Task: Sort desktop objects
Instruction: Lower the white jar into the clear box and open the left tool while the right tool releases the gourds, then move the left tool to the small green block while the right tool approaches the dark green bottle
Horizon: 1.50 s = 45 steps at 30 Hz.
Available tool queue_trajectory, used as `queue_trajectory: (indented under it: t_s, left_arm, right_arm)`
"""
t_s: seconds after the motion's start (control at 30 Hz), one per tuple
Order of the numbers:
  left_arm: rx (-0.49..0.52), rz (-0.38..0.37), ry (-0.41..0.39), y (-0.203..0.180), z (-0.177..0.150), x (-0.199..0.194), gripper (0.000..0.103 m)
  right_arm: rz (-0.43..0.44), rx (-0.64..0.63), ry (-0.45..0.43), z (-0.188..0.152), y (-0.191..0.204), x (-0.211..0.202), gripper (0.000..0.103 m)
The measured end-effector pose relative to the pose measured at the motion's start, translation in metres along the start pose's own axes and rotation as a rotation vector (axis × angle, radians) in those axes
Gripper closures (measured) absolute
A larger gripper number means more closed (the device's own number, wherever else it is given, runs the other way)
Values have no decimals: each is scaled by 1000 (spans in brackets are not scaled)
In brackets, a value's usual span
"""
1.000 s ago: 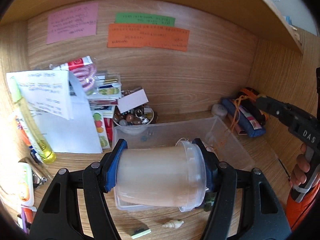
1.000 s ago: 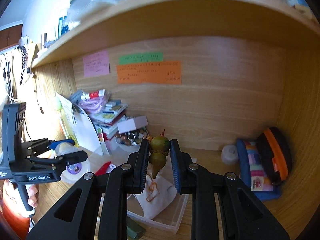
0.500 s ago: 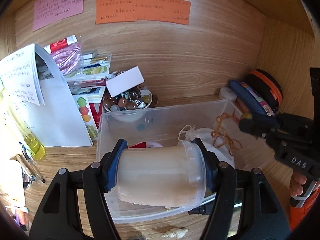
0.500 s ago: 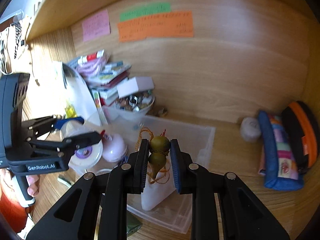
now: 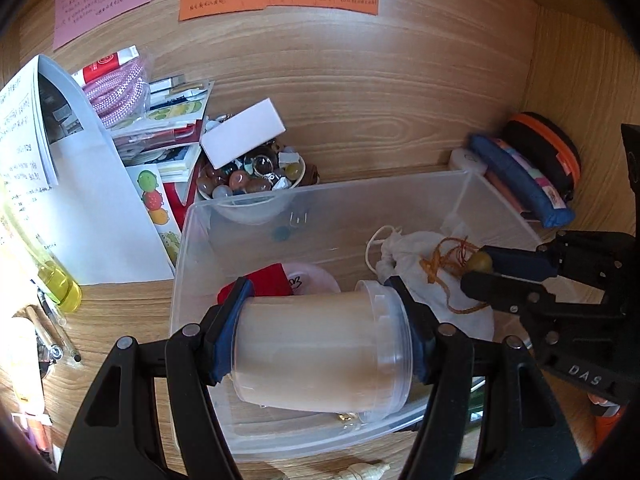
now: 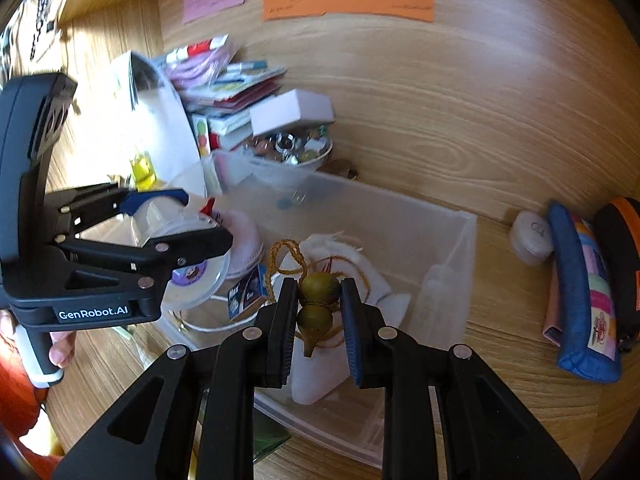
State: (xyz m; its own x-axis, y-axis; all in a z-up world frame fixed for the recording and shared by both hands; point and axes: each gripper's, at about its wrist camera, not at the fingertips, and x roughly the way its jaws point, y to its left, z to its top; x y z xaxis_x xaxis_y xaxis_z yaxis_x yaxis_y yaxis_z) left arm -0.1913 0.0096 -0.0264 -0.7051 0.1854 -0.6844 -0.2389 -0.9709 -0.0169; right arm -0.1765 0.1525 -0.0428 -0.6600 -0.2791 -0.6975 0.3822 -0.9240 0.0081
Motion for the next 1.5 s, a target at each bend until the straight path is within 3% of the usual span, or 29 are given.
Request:
queue_trajectory:
  t_s: [0.23, 0.37, 0.4, 0.87, 1.07, 1.5]
  left_arm:
    - [22, 18, 11, -4, -3, 2, 37]
    - [39, 21, 20, -7, -5, 4, 37]
    - [46, 25, 20, -8, -6, 4, 37]
    - [43, 10, -1, -8, -7, -7, 31]
    - [14, 13, -27, -3, -7, -25, 30]
    - [-27, 132, -125, 29, -24, -84, 10]
  right_arm:
    - [-22, 3, 24, -2, -1, 8, 82]
    - [-21, 14, -6, -2, -3, 2, 54]
    - [-26, 15, -18, -1, -3, 0, 52]
    - [-14, 50, -44, 0, -6, -6, 51]
    - [-3, 64, -42, 0, -7, -4, 44]
    - [-5, 82, -53, 1, -2, -24, 43]
